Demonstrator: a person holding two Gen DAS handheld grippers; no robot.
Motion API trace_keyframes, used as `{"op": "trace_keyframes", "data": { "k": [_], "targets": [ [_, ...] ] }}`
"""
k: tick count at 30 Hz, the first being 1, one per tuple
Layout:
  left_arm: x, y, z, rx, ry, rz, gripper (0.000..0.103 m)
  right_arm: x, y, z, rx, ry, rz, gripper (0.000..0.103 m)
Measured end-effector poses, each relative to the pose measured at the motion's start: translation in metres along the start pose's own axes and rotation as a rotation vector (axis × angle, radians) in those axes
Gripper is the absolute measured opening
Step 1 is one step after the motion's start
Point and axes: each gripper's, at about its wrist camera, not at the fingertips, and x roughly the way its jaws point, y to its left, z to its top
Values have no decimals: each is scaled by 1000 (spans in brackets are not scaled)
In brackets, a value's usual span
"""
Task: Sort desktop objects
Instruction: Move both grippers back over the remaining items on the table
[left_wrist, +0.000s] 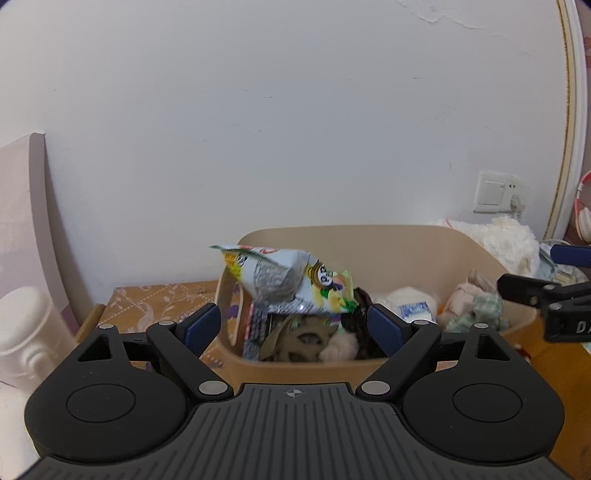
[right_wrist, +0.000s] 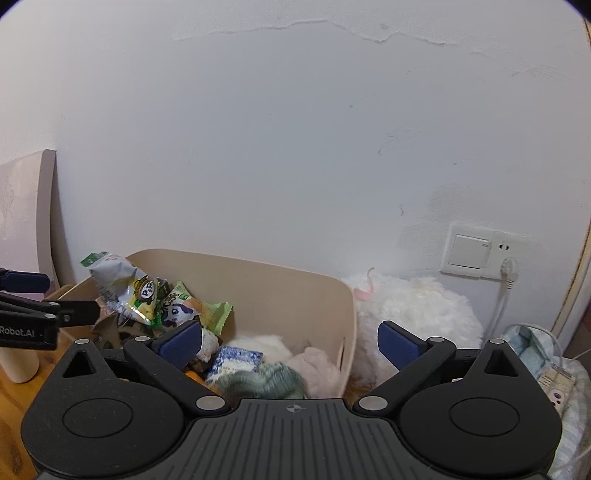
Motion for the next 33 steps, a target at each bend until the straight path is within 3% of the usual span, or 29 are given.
{"op": "trace_keyframes", "data": {
  "k": [6, 11, 15, 21, 33],
  "targets": [
    [-26, 8, -20, 40, 32, -28, 88, -34, -5, -16, -38, 13, -22, 103],
    [-24, 1, -47, 129, 75, -47, 88, -43, -7, -44, -38, 92, -28, 103],
    [-22, -4, -70, 220, 113, -90, 88, -40, -7, -67, -45, 155, -51, 103],
    [-5, -11, -92, 280, 170, -115, 88, -33, -12, -87, 24, 213, -86, 103],
    [25, -22, -109, 314, 206, -130, 88, -9, -13, -104, 94, 267, -61, 103]
  ]
}}
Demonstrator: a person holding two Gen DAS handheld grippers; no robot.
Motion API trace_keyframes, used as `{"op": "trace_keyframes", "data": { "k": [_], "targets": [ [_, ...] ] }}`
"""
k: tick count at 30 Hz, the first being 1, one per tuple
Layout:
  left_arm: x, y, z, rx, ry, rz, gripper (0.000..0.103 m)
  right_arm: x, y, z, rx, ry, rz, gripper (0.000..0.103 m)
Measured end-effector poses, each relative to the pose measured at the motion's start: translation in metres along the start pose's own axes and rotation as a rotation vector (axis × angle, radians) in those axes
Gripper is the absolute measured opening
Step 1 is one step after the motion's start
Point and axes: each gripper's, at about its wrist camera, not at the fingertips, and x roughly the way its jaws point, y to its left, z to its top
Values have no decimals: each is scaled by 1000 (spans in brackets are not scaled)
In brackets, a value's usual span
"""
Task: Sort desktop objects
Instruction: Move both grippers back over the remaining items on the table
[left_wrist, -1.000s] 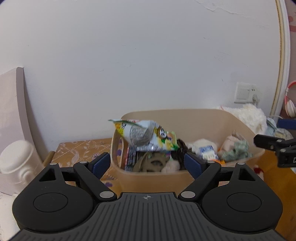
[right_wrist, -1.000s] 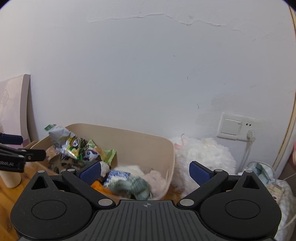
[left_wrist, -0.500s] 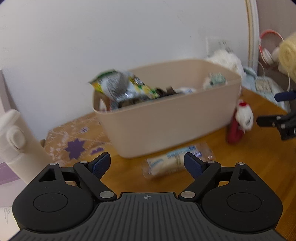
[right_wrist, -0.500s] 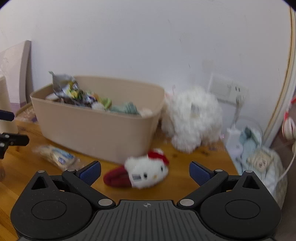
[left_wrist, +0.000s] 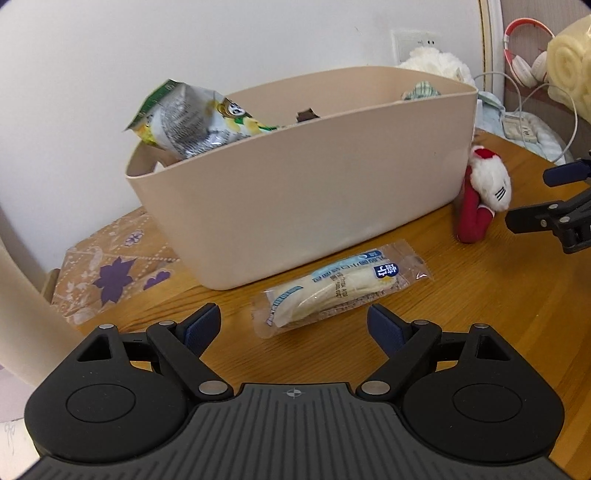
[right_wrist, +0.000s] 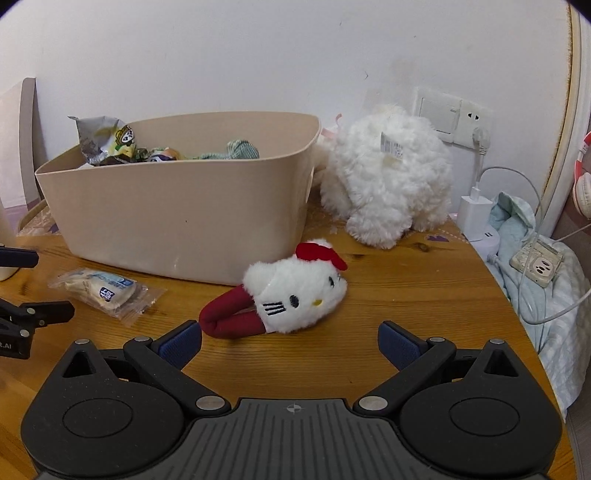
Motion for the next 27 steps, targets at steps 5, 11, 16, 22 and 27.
{"op": "trace_keyframes", "data": {
  "k": [5, 11, 16, 22, 27],
  "targets": [
    [11, 0, 0, -20, -14, -4, 88, 12, -2, 3, 30, -2, 4, 103],
    [23, -4, 5, -20, -23, -27, 88, 28, -3, 6, 61, 10, 22, 103],
    [36, -11, 11, -2, -24, -54, 88, 38, -3, 9, 84, 5, 40, 103],
    [48, -9, 17, -68, -8, -126, 88, 47, -2, 15, 117, 2, 67, 103],
    [52, -3, 14, -114, -13, -166, 89, 53, -2, 17, 132, 12, 80, 100]
  ]
}}
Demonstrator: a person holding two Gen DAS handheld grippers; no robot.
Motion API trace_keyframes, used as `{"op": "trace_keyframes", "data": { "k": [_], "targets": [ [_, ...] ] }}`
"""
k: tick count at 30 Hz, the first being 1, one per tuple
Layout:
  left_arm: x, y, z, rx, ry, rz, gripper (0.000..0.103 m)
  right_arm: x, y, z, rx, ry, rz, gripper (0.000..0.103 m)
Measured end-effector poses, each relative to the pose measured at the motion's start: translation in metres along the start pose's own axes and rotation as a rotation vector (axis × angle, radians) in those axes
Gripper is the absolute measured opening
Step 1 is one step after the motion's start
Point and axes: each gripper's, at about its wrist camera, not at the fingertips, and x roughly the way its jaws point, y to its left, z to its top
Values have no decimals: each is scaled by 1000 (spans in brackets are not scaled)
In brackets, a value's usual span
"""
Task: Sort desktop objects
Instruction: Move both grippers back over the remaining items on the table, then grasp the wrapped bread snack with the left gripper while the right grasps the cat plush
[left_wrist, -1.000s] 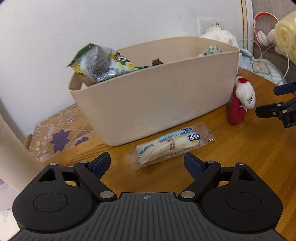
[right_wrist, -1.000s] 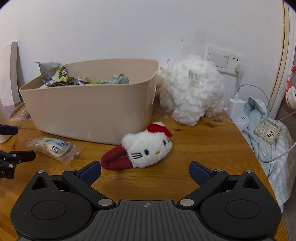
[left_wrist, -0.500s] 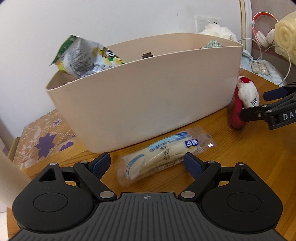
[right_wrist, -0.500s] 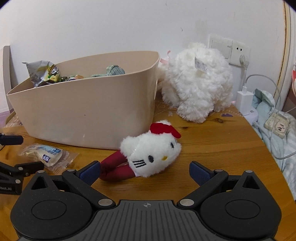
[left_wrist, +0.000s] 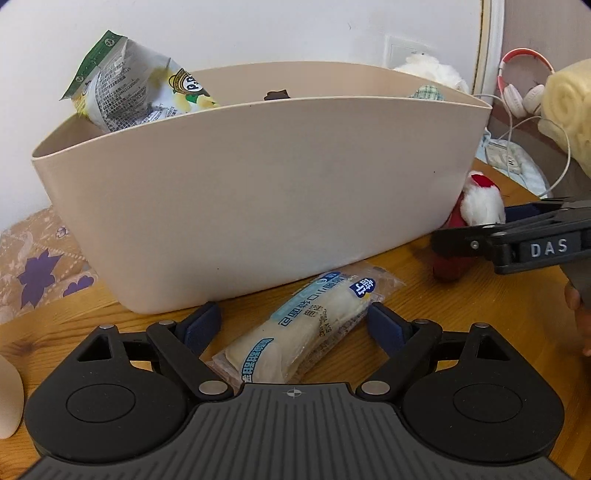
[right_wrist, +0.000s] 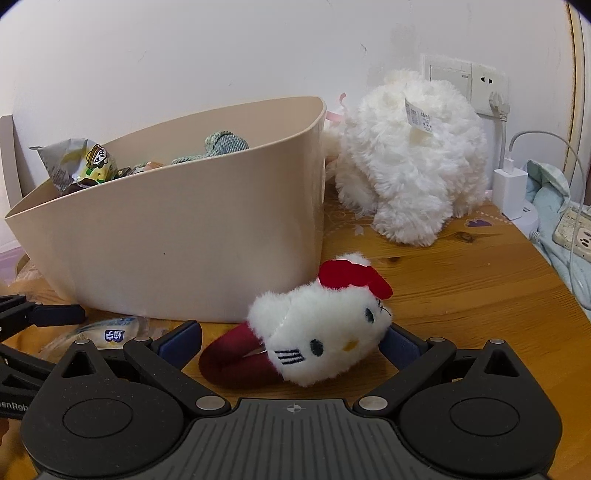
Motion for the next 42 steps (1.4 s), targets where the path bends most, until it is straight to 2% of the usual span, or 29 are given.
{"op": "trace_keyframes", "data": {
  "k": [2, 4, 6, 10, 13, 14, 15, 19, 23, 25, 26, 28, 30, 42],
  "targets": [
    [0, 0, -1, 4, -7, -6, 88, 2, -2, -1, 7, 7, 11, 96],
    [-1, -1, -2, 10, -13, -16, 82, 0, -1, -1, 11, 2, 12, 91],
    [-3, -4, -2, 21, -20, -32, 68, -1, -1, -1, 12, -1, 12, 87],
    [-6, -14, -3, 34, -19, -42, 53, -7, -3, -3, 23, -7, 16, 77],
    [-10, -17, -3, 44, -13, -53, 41, -13, -5, -6, 37, -3, 29, 67],
    [-12, -17, -4, 48, -11, -58, 37, -15, -5, -6, 41, -1, 38, 58],
    [-14, -19, -6, 52, -11, -59, 34, -18, -5, -7, 47, 1, 40, 56],
    [-24, -25, -14, 74, -12, -55, 31, -27, -3, -11, 29, 2, 39, 48],
    [-34, -30, -20, 92, -8, -52, 29, -37, 2, -15, 19, -3, 42, 34],
    [-39, -33, -23, 104, -5, -53, 28, -43, 4, -17, 9, -5, 43, 32],
    [-40, -35, -24, 107, -5, -55, 28, -45, 3, -19, 11, -3, 47, 21],
    [-45, -38, -27, 117, -4, -55, 27, -51, 1, -21, 25, -4, 45, 20],
    [-48, -40, -29, 123, -3, -56, 26, -57, 0, -23, 30, -7, 50, 1],
    [-65, -50, -36, 129, -9, -61, 26, -77, -9, -35, 32, -11, 41, 3]
  ]
}}
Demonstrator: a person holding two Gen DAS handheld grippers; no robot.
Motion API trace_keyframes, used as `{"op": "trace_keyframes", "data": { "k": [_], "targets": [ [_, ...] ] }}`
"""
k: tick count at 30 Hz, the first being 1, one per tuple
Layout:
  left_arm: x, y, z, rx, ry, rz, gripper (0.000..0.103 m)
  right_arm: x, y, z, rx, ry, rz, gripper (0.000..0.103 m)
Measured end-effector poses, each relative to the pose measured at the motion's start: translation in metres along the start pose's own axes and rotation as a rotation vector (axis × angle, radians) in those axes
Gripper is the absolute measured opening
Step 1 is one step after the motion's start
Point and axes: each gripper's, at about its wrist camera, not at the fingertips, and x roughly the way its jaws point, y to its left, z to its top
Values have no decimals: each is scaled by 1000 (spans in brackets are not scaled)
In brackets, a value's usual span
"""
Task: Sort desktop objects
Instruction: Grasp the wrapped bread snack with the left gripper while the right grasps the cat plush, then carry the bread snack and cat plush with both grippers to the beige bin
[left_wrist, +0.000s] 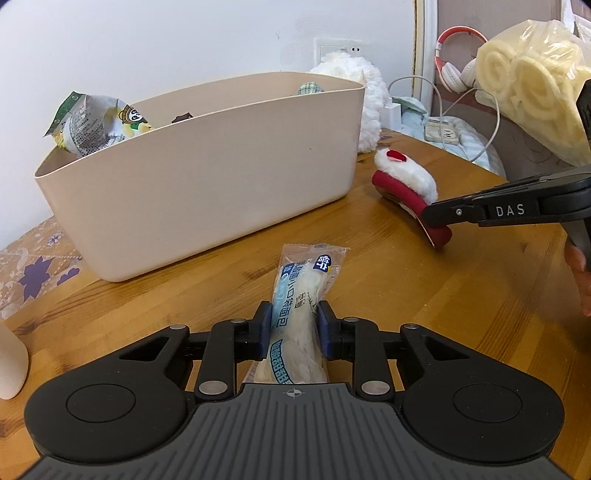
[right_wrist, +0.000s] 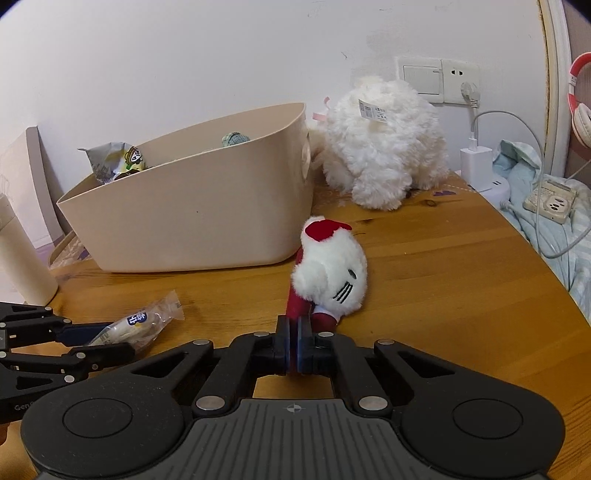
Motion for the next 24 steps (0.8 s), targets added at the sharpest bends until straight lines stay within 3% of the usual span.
{"op": "trace_keyframes", "data": {
  "k": [17, 24],
  "targets": [
    [-10, 3, 3, -25, -32, 0, 25, -29, -1, -3, 12, -110, 20, 2],
    [-30, 2, 16, -18, -89, -13, 25, -49, -1, 8, 20, -166, 39, 2]
  ]
}}
